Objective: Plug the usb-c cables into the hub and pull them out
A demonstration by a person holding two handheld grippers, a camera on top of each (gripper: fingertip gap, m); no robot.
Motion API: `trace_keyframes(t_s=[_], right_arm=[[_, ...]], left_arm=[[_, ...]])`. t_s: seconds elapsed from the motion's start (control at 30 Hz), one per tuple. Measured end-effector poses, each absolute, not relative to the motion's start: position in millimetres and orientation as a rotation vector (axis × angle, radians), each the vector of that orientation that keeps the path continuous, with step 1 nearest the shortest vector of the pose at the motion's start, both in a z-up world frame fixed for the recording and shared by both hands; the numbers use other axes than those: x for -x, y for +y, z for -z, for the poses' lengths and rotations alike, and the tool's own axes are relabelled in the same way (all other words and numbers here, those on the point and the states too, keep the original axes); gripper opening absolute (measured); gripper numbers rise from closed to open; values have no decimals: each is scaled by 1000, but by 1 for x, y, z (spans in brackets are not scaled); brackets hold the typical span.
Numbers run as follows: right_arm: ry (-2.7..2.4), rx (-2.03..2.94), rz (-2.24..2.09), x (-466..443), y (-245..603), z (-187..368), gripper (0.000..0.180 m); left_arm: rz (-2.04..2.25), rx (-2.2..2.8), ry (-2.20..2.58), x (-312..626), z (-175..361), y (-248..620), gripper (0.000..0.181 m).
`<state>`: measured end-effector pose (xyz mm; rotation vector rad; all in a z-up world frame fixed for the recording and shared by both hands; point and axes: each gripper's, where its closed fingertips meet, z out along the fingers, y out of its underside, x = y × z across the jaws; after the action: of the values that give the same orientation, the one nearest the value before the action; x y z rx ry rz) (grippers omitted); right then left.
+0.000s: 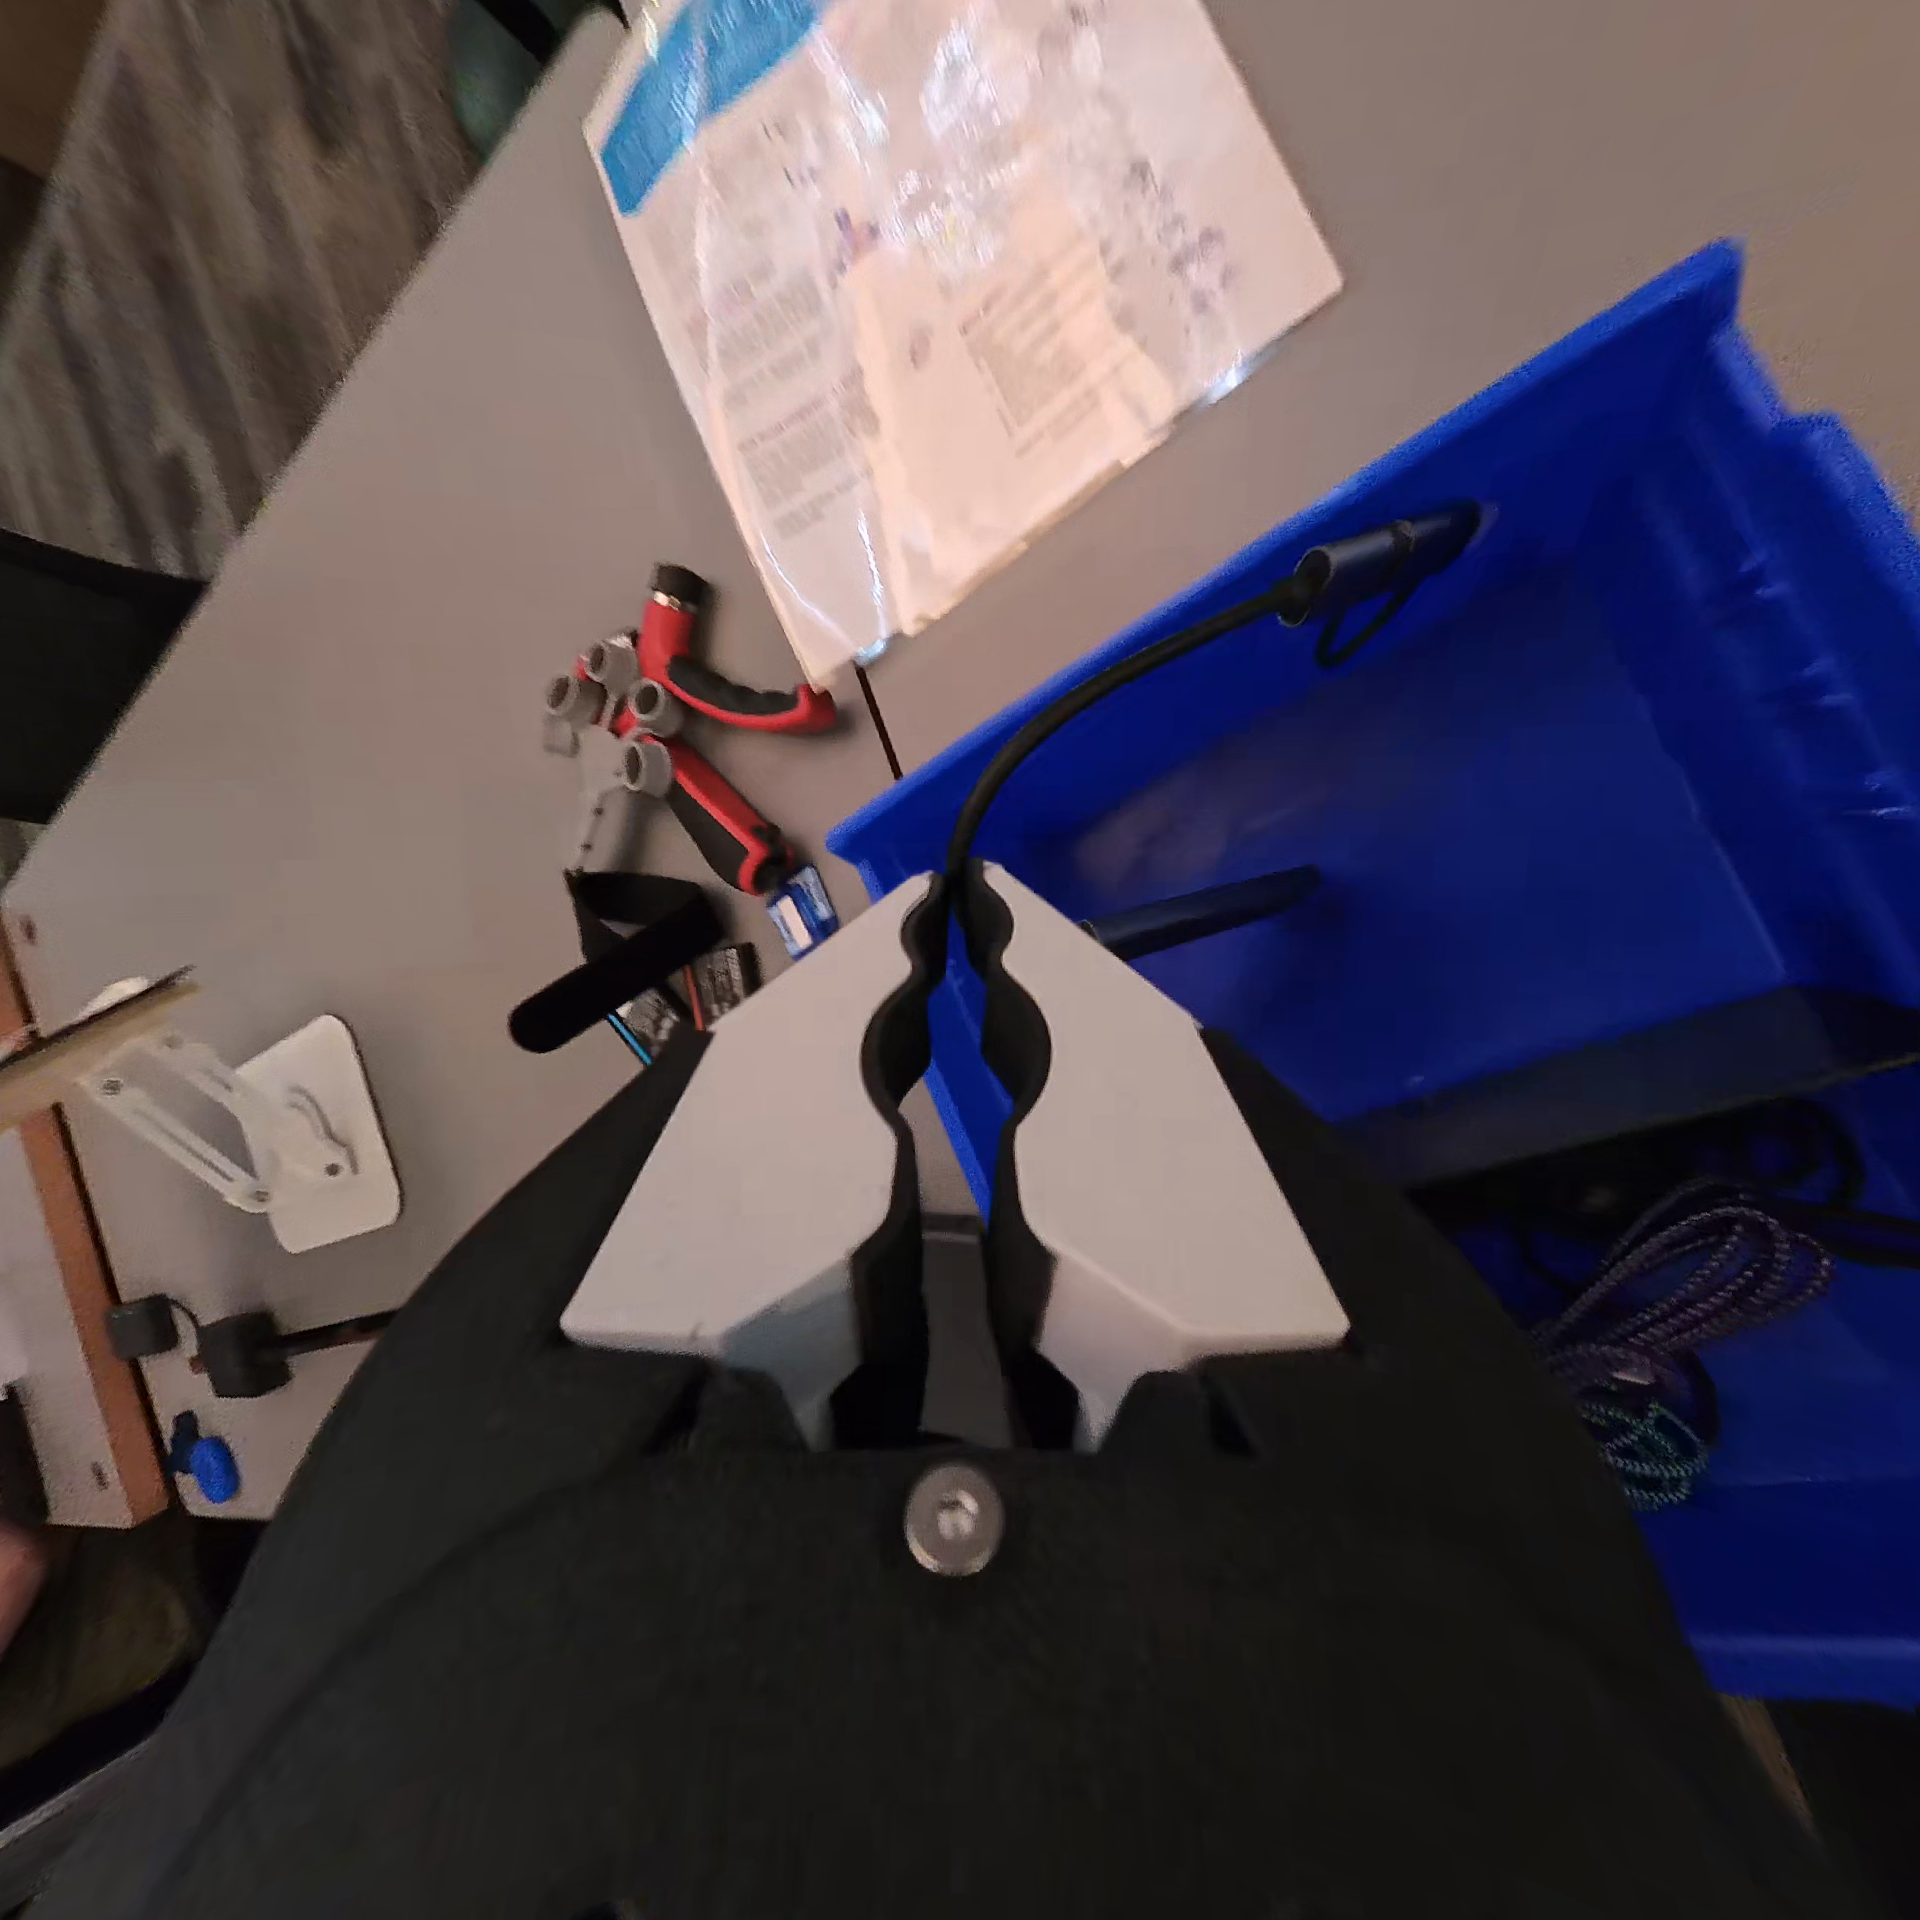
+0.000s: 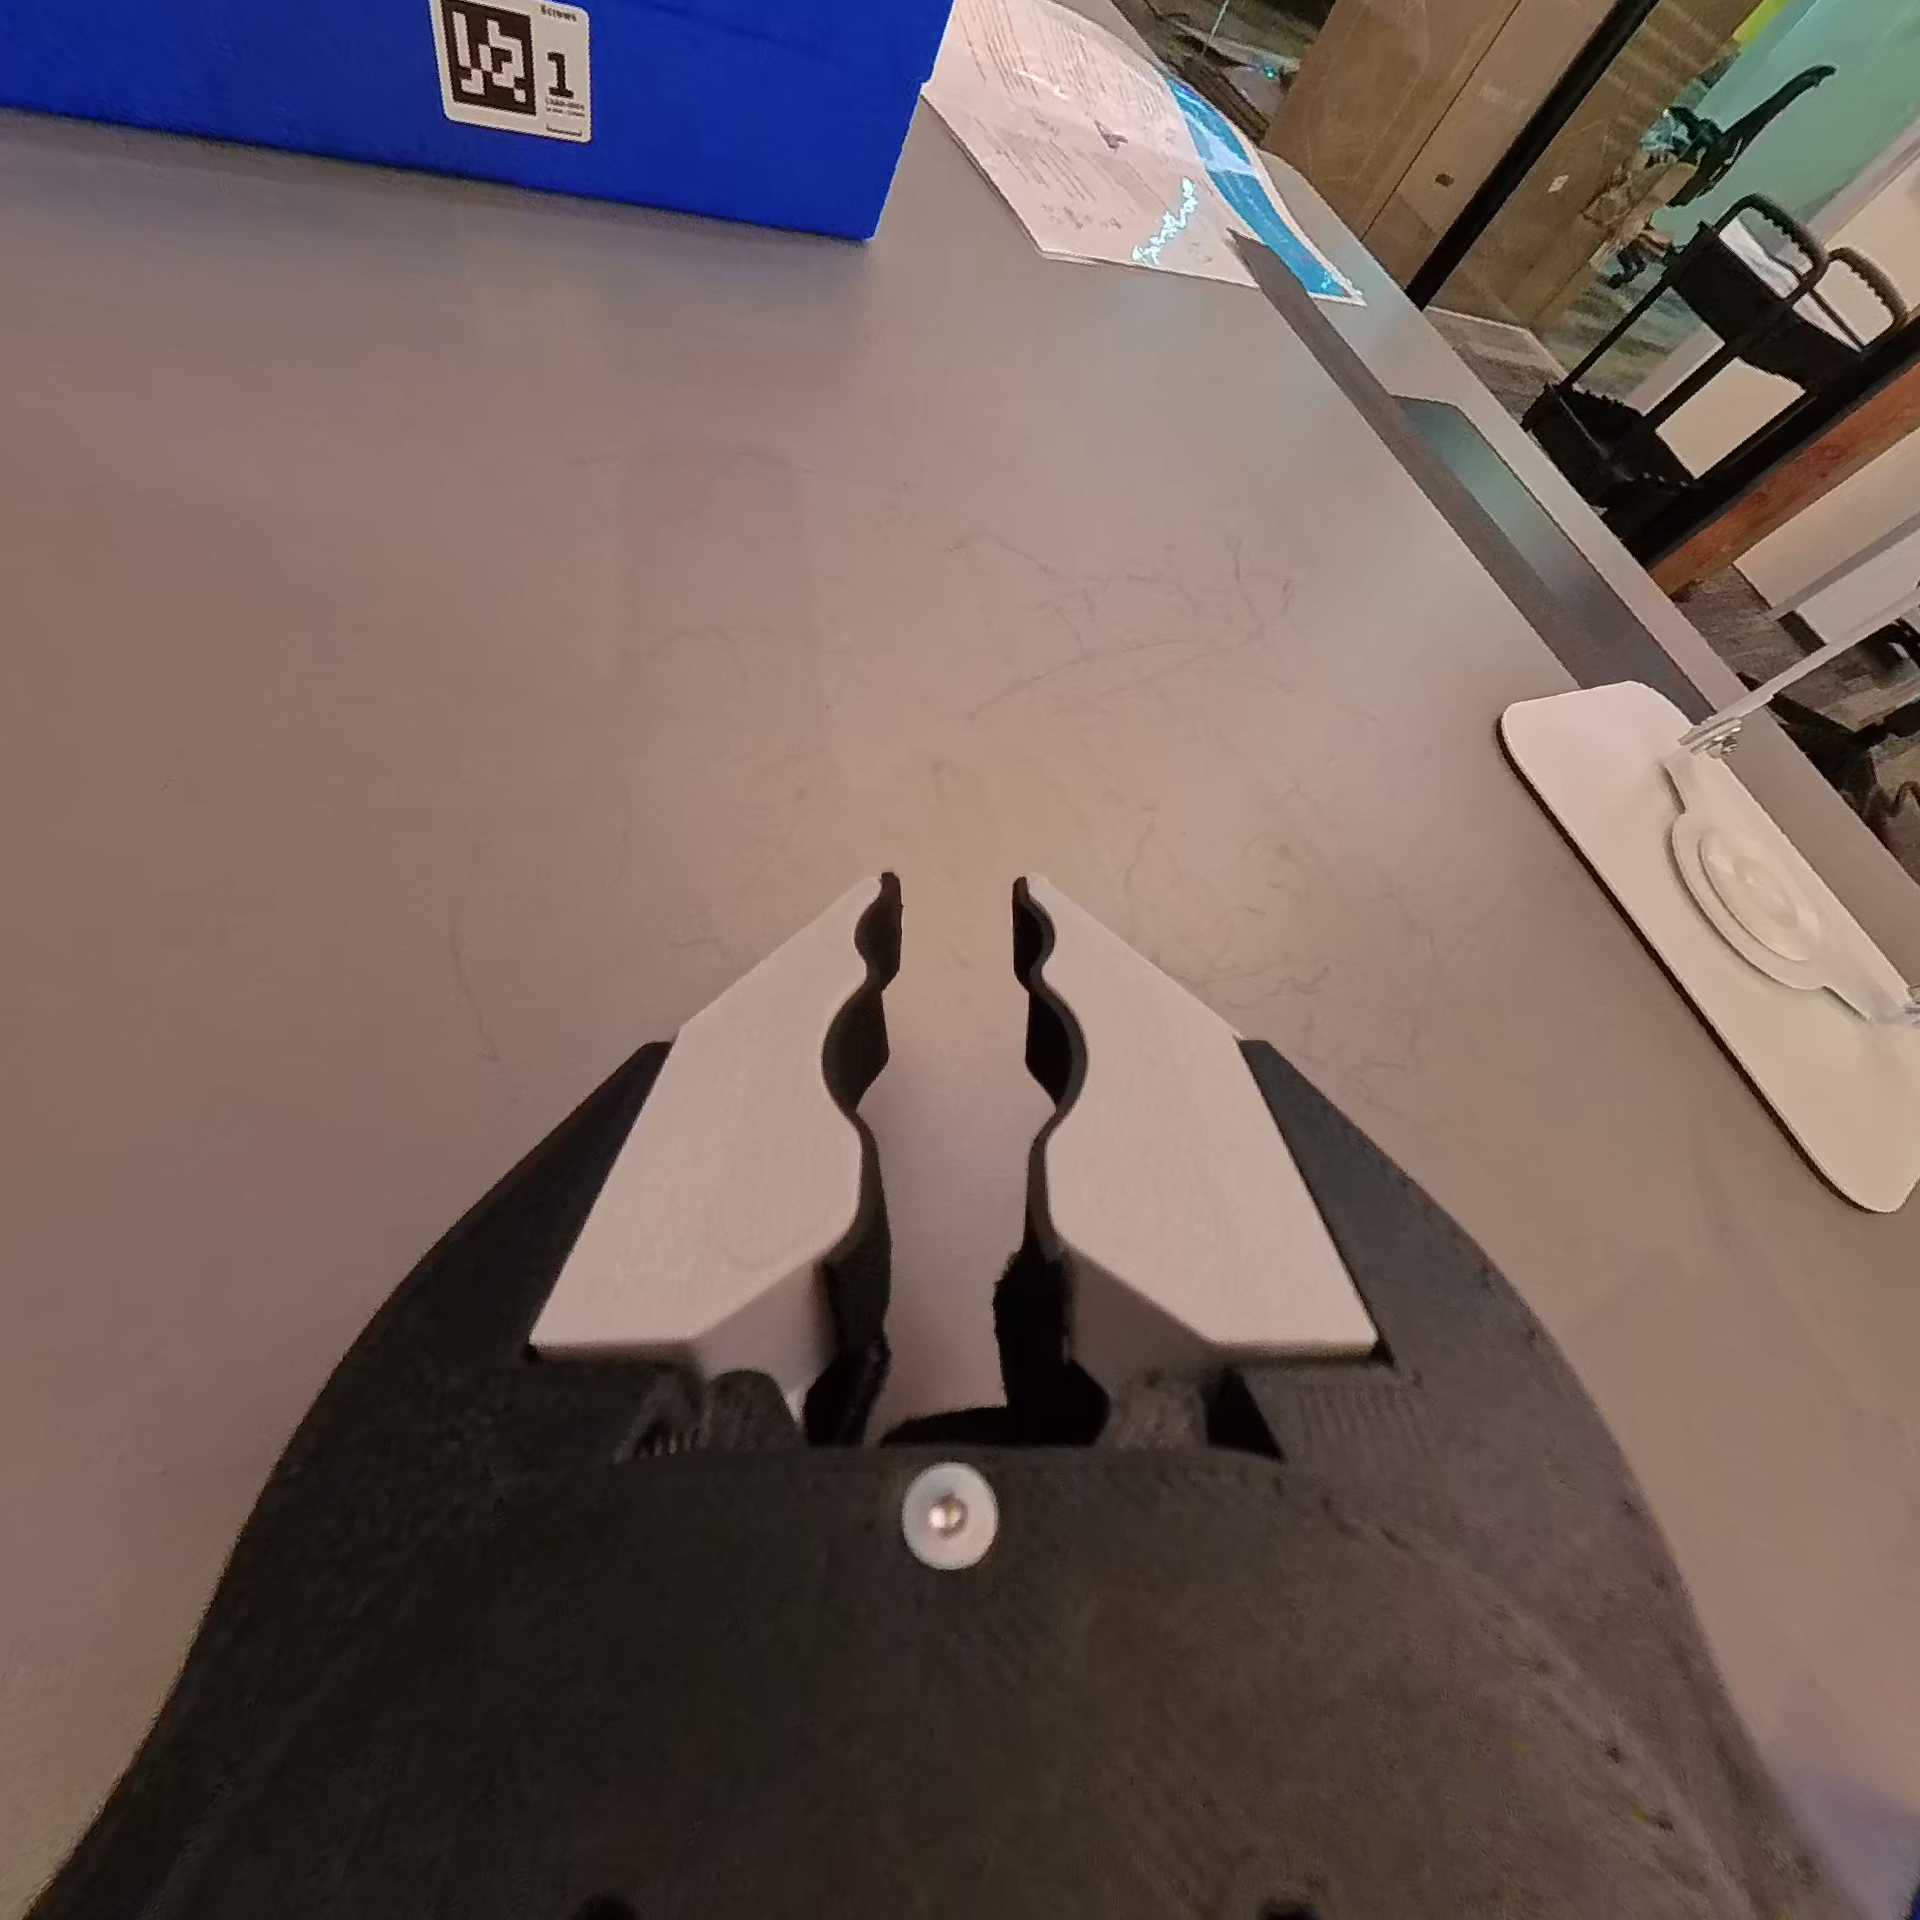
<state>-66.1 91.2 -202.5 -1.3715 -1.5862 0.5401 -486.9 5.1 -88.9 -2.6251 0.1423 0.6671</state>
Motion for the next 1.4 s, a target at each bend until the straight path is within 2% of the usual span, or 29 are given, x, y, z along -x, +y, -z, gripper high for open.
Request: trace_keyframes(t_s=[0.33,0.5,0.63,0.83,1.03,1.4], right_arm=[[-1505,1400,-550,61,103,195,19],[-1418,1427,-579,54,114,187,20],[-1304,1449,-650,45,125,174,19],[-1152,1491,-715,28,145,162,20],[-1167,1488,-702,29,144,163,21],[-1169,1488,-707,30,144,163,21]], left_arm=[[-701,2304,227,424,-14,26,1],[-577,2264,412,346,-28,54,1],[-402,2322,561,282,0,76,0],[-171,2451,721,211,69,97,0],[-10,2586,736,184,133,103,0],[175,2781,665,175,205,107,0]])
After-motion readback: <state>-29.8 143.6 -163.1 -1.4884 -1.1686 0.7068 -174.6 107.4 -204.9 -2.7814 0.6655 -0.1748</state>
